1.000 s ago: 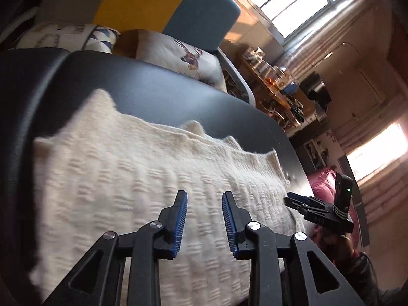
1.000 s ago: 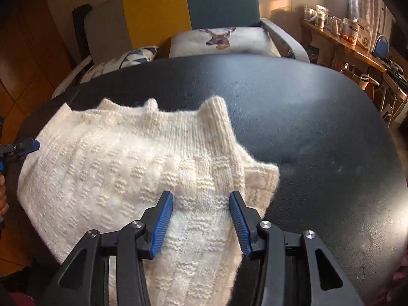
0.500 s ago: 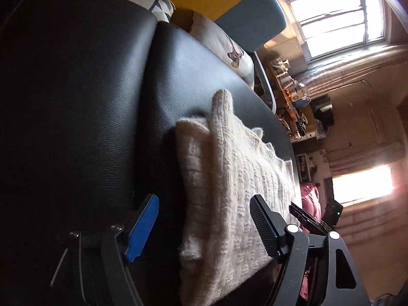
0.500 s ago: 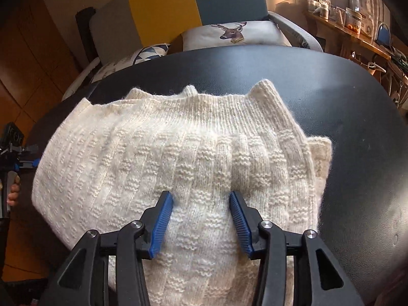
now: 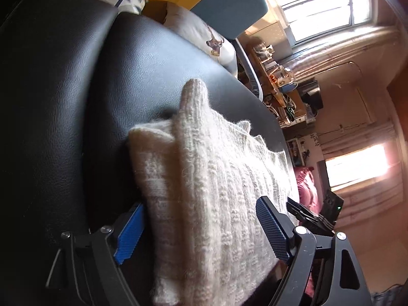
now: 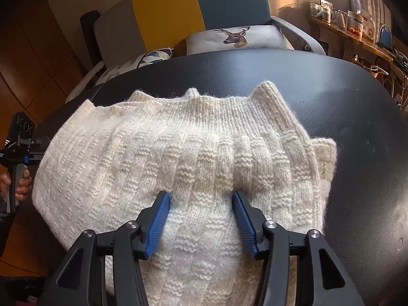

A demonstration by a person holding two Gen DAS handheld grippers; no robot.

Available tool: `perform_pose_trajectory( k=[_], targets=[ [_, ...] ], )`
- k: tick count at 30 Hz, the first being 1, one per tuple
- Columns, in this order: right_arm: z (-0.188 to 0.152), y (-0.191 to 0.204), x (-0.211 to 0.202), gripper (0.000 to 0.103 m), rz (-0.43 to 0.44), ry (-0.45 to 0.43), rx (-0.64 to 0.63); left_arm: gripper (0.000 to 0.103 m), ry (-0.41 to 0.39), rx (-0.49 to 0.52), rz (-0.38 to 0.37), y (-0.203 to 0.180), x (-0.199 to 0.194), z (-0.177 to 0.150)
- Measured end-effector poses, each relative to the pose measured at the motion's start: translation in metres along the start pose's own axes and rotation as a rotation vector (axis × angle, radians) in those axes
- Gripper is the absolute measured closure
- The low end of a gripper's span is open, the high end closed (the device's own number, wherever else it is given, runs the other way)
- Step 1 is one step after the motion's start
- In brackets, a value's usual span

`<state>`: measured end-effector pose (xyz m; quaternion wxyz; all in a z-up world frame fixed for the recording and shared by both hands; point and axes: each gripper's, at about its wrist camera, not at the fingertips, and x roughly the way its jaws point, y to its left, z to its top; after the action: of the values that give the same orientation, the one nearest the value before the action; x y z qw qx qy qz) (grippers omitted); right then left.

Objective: Fold clothes

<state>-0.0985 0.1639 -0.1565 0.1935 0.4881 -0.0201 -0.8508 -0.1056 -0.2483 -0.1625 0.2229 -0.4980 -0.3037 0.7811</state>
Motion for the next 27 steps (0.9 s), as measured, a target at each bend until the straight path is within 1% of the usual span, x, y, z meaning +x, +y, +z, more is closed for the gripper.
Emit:
perform_pose_trajectory(
  k=[1, 2, 3, 6, 8, 10, 13, 15, 20, 21, 25, 27],
  targets=[
    [-0.001, -0.001, -0.001, 0.050, 0.005, -0.002, 0.000, 0.043, -0.001, 0.018, 0.042, -0.003, 0.002, -0.001],
    [-0.001, -0.001, -0.002, 0.050, 0.010, -0.005, -0.001, 0.062, 0.002, 0.008, 0.052, -0.003, 0.003, -0.002],
    [-0.001, -0.002, -0.002, 0.050, 0.016, -0.002, -0.004, 0.070, 0.008, -0.018, 0.046, 0.000, 0.005, -0.002],
    [0.000, -0.003, -0.004, 0.050, 0.037, 0.014, -0.021, 0.074, -0.004, -0.063, 0.045, 0.004, 0.004, -0.007],
    [0.004, -0.004, -0.012, 0.050, 0.068, 0.046, -0.071, 0.077, -0.015, -0.079, 0.060, 0.003, 0.003, -0.010],
    [0.010, -0.007, -0.029, 0.050, 0.075, 0.048, -0.158, 0.080, -0.035, -0.092, 0.062, 0.000, -0.002, -0.010],
    [0.018, -0.011, -0.052, 0.051, 0.083, 0.074, -0.294, 0.083, -0.067, -0.111, 0.063, -0.005, -0.010, -0.010],
    [0.020, -0.013, -0.056, 0.051, 0.096, 0.123, -0.369, 0.085, -0.089, -0.123, 0.063, -0.008, -0.015, -0.010],
    [0.019, -0.019, -0.029, 0.051, 0.077, 0.228, -0.443, 0.086, -0.123, -0.144, 0.066, -0.019, -0.023, -0.006],
    [0.019, -0.021, -0.024, 0.053, 0.073, 0.249, -0.457, 0.086, -0.126, -0.151, 0.065, -0.021, -0.025, -0.005],
    [0.018, -0.026, -0.002, 0.053, 0.058, 0.333, -0.515, 0.086, -0.137, -0.165, 0.053, -0.028, -0.035, 0.000],
    [0.017, -0.024, 0.005, 0.053, 0.051, 0.353, -0.523, 0.087, -0.141, -0.174, 0.040, -0.033, -0.038, 0.003]
  ],
)
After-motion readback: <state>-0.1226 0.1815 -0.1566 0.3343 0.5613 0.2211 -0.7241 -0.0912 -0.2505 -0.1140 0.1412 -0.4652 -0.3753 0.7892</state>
